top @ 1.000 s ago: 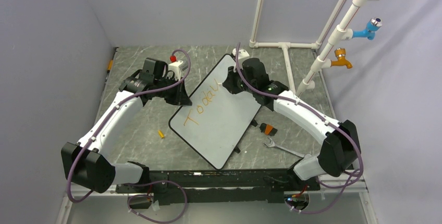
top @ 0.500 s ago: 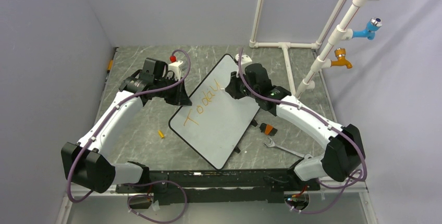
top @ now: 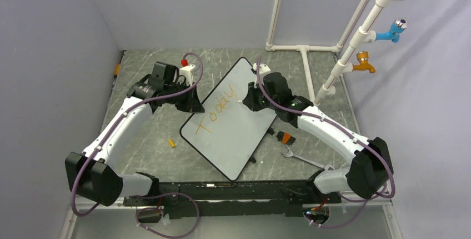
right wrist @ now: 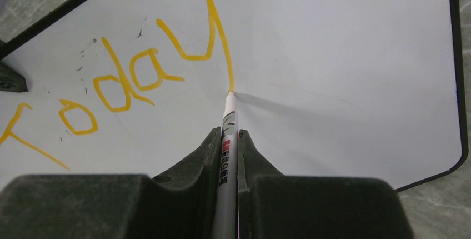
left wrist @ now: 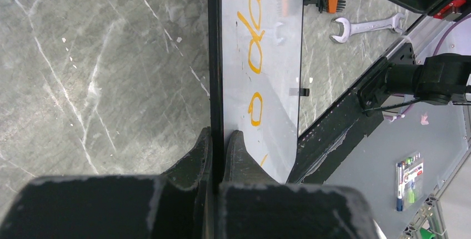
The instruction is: Write a sentence on the whiteboard
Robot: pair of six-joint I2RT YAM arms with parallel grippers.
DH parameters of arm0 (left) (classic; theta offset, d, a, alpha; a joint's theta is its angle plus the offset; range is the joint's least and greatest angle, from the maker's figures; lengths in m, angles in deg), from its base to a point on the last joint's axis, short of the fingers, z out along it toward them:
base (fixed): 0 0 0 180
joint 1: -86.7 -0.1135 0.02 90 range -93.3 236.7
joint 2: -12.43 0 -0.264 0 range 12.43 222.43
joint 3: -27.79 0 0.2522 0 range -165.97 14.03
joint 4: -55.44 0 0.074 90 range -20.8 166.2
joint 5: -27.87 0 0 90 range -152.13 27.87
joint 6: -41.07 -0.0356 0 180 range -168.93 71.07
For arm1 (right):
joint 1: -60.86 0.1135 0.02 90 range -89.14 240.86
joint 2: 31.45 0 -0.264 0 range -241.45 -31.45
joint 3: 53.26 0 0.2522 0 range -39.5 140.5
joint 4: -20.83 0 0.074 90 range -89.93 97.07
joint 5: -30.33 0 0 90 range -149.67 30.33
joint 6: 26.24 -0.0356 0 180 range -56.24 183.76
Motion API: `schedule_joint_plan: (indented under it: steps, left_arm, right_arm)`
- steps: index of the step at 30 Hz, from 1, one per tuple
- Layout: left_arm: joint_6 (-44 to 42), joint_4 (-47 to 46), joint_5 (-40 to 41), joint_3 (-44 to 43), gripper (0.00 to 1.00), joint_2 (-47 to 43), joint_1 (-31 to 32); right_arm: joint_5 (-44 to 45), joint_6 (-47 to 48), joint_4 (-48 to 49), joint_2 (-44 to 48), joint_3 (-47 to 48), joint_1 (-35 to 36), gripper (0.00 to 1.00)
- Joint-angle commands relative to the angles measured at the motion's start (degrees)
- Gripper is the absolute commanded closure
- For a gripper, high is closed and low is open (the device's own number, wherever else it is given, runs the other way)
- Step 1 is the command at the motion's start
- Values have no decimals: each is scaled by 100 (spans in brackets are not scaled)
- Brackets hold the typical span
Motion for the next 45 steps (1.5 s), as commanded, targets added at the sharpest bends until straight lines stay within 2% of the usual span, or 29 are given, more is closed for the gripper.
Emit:
schedule_joint_plan:
  steps: [1,11,20,27,38,45]
  left_arm:
    - [-590,-347,683,-66,100,-100,34]
    - [-587,-344,692,-64,100,-109,34]
    - [-599,-341,702,-62,100,-96,33]
    - [-588,-342,713,-64,100,-113,28]
    - [-596,-353,737,-50,100,-167,41]
    - [-599,-350,726,-58,100,-140,42]
  right_arm:
    - [-270,-131,-250,104,-91,65,100]
    - [-514,-205,-232,55,135,130,100]
    - [-481,-102,-383,-86,722,151,100]
    - [-405,-58,-586,199,1157,138,100]
    - [-24,38,-595,326,1286,76,100]
    - [-148,52,-467,207,1234,-235,100]
